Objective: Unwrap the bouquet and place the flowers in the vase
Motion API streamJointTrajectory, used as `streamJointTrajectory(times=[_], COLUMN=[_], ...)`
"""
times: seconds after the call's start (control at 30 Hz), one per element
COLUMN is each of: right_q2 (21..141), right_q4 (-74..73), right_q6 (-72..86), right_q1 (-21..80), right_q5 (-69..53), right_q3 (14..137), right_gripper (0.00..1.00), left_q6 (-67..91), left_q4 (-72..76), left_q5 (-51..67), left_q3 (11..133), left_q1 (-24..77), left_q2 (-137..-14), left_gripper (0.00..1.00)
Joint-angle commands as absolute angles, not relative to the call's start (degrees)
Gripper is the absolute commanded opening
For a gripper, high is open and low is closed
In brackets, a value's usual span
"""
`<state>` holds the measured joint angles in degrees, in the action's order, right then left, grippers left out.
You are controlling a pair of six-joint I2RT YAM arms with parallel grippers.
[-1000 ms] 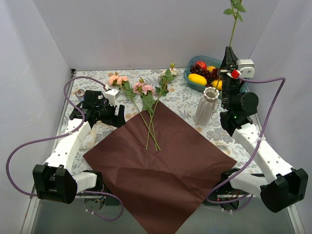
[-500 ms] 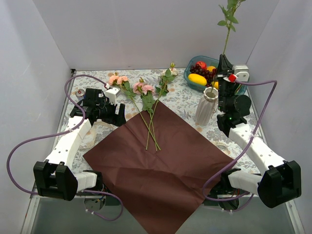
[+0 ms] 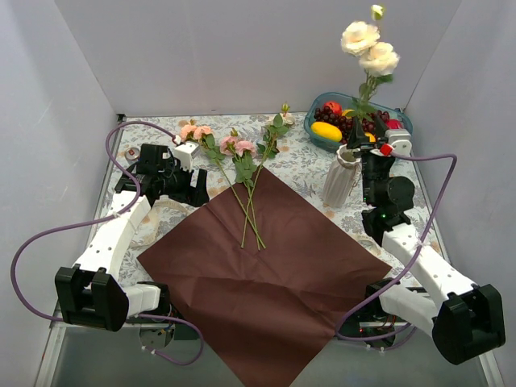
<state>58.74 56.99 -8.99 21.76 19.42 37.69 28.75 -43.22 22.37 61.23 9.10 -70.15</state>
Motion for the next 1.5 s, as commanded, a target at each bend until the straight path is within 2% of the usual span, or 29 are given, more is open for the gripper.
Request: streamJointTrajectory(times=[0.0, 0.03, 0.07, 0.33, 0.4, 0.53, 0.63, 0.8, 0.87, 1.0, 1.13, 1.17, 1.3, 1.47], right_q2=[55.29, 54.76, 54.23, 48.34, 48.6, 53.34, 59.22, 68.89, 74.32, 85.84, 99.11, 104.36, 113.89, 119.96], right_q4=[56.09, 55.47, 54.85, 41.76, 36.93, 31.22, 24.8, 16.01, 9.89, -1.64, -10.61, -15.25, -23.81, -28.55], right_q6=[-7.82, -7.91, -8.0, -5.98, -7.55, -21.32, -22.85, -16.63, -10.92, -2.39, 4.72, 5.96, 12.82, 21.08], right_q1=[21.53, 21.53, 21.53, 21.97, 26.08, 41.63, 50.51, 54.4, 54.4, 54.67, 54.49, 54.23, 51.95, 47.82], right_q5=[20.31, 20.22, 20.04, 13.72, 13.53, 24.67, 29.79, 30.85, 30.5, 31.81, 32.95, 34.61, 34.98, 30.51], right_q3=[37.27, 37.35, 37.44, 41.83, 44.46, 49.03, 54.04, 60.98, 66.16, 75.92, 87.51, 93.63, 103.95, 107.31], right_gripper=[0.67, 0.75, 0.76, 0.82, 0.84, 0.92, 0.94, 0.96, 0.96, 0.87, 0.85, 0.85, 0.81, 0.79], left_q6=[28.48, 28.48, 28.48, 29.53, 30.14, 30.94, 31.99, 33.66, 33.92, 33.4, 31.91, 31.3, 29.89, 29.01], left_q4=[-42.8, -42.89, -42.89, -42.45, -42.19, -41.05, -41.39, -41.4, -41.22, -40.61, -40.78, -40.78, -41.22, -41.13], left_q5=[23.82, 23.73, 23.82, 24.43, 24.35, 23.73, 23.47, 21.89, 21.71, 22.67, 23.2, 23.29, 23.73, 24.43], left_q3=[62.41, 62.32, 62.23, 62.31, 62.23, 61.88, 62.49, 63.28, 63.37, 62.32, 61.53, 61.52, 61.52, 60.74], left_q1=[8.88, 8.88, 8.88, 8.88, 8.88, 8.88, 8.88, 8.35, 7.82, 6.59, 6.24, 6.15, 5.54, 5.1], left_q2=[-69.09, -69.0, -68.82, -68.2, -68.47, -69.17, -69.96, -71.1, -71.1, -70.58, -69.26, -69.0, -68.38, -68.29], left_gripper=[0.79, 0.79, 0.79, 0.79, 0.8, 0.81, 0.81, 0.82, 0.82, 0.82, 0.82, 0.82, 0.82, 0.82])
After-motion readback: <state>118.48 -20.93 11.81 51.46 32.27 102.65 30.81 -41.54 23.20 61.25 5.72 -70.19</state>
